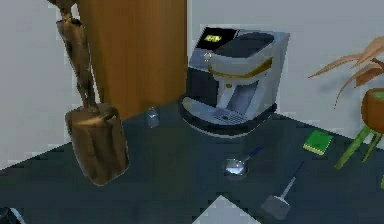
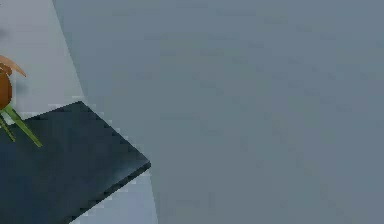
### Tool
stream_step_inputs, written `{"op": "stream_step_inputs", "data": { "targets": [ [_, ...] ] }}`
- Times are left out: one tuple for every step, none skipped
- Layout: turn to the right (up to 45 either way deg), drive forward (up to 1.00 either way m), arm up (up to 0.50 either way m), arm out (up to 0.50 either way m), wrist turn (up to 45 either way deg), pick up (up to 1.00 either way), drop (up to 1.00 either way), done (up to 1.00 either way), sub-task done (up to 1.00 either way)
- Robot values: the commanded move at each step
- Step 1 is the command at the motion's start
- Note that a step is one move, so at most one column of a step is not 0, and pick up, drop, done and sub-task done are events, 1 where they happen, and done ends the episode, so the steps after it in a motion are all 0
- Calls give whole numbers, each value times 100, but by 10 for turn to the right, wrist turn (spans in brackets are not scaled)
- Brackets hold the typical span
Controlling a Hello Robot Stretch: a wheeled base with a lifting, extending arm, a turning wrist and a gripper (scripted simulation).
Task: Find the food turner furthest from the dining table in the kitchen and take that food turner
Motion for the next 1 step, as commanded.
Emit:
{"op": "stream_step_inputs", "data": {
  "targets": [
    [450, 0, 0, 0, 0, 0, 0, 0, 0]
  ]
}}
